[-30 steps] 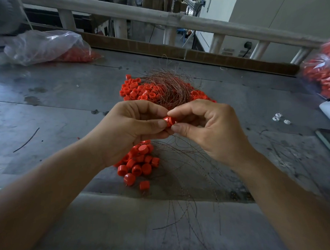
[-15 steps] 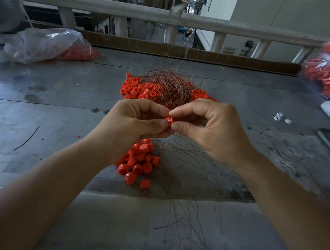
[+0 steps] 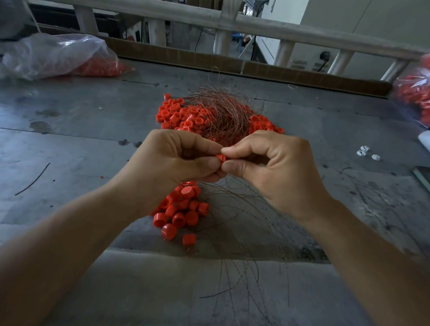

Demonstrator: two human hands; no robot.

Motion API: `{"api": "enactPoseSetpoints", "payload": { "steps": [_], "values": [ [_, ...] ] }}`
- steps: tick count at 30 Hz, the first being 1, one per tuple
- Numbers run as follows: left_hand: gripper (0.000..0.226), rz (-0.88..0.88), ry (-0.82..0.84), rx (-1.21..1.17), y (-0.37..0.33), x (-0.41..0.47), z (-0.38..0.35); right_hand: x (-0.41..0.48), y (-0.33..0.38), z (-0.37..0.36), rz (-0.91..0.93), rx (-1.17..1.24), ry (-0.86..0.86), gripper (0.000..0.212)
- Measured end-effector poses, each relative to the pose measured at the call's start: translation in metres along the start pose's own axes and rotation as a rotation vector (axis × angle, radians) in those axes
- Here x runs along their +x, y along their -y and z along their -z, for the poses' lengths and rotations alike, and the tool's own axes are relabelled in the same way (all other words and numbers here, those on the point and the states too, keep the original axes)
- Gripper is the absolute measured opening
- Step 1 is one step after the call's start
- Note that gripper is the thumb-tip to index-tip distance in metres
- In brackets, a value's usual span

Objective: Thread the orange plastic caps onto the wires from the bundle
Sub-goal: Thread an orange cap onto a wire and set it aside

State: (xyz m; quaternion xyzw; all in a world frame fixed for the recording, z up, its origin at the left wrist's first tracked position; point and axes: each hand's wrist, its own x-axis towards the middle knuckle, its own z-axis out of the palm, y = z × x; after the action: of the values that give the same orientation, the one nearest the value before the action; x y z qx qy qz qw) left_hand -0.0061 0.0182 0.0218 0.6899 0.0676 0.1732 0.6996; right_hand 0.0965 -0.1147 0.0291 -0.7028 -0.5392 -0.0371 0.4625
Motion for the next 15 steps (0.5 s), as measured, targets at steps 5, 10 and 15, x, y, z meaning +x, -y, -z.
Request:
{"api": "enactPoseSetpoints", "payload": {
  "steps": [5, 10, 15],
  "values": [
    [0.019, -0.012, 0.032, -0.040, 0.0004, -0.0018, -0.0007, -0.0023, 0.0022, -0.0022, 0.063, 0.013, -0.082, 0.019],
    [0.022, 0.004, 0.071, -0.106, -0.0009, -0.0023, 0.0015, -0.0029, 0.0039, -0.0032, 0.083, 0.035, -0.105, 0.019],
    [0.020, 0.014, 0.130, -0.063, -0.0025, -0.0018, 0.0053, -0.0004, 0.0049, 0.0014, 0.034, 0.119, -0.011, 0.020]
  ]
}}
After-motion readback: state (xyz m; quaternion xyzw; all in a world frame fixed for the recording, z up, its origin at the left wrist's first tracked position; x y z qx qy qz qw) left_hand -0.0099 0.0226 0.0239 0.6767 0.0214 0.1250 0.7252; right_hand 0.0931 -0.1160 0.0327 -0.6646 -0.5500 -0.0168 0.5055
